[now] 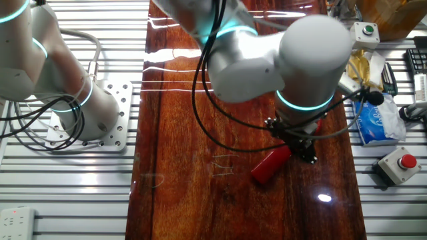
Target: Place the handset of the telephone on the corresponding phone cradle
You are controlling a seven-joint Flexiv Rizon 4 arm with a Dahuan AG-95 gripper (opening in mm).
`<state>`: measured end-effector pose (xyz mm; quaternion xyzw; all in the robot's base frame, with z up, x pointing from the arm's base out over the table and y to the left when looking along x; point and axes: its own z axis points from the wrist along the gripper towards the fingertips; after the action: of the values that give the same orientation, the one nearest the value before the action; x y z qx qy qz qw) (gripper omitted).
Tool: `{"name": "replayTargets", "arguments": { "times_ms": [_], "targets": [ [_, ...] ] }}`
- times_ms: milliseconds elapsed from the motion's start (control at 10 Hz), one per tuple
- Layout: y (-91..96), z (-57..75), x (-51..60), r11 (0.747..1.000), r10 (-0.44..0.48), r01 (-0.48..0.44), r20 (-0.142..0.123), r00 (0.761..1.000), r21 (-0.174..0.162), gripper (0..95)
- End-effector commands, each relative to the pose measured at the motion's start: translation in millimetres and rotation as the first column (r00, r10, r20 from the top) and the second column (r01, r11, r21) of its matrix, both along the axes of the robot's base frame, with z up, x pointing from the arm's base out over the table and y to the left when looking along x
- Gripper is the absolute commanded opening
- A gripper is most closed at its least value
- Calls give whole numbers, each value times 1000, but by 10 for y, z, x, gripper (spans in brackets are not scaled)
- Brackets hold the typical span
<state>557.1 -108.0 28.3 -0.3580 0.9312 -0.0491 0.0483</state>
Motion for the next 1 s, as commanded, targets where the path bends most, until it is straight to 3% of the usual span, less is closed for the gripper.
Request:
{"name": "replayTargets", "arguments": {
  "times_ms": [100, 500, 600, 700, 800, 900, 1000],
  "targets": [
    [5, -35, 5, 1000, 0, 0, 1, 1000, 11, 950],
    [9, -134, 15, 1000, -6, 6, 9, 1000, 22, 950],
    [10, -155, 16, 1000, -14, 14, 10, 1000, 22, 760],
    [10, -156, 16, 1000, -23, 22, 11, 1000, 21, 380],
    [10, -156, 16, 999, -28, 28, 11, 1000, 22, 190],
    [10, -156, 16, 999, -35, 35, 12, 999, 22, 0],
    [10, -156, 16, 999, -37, 37, 12, 999, 23, 0]
  ]
}}
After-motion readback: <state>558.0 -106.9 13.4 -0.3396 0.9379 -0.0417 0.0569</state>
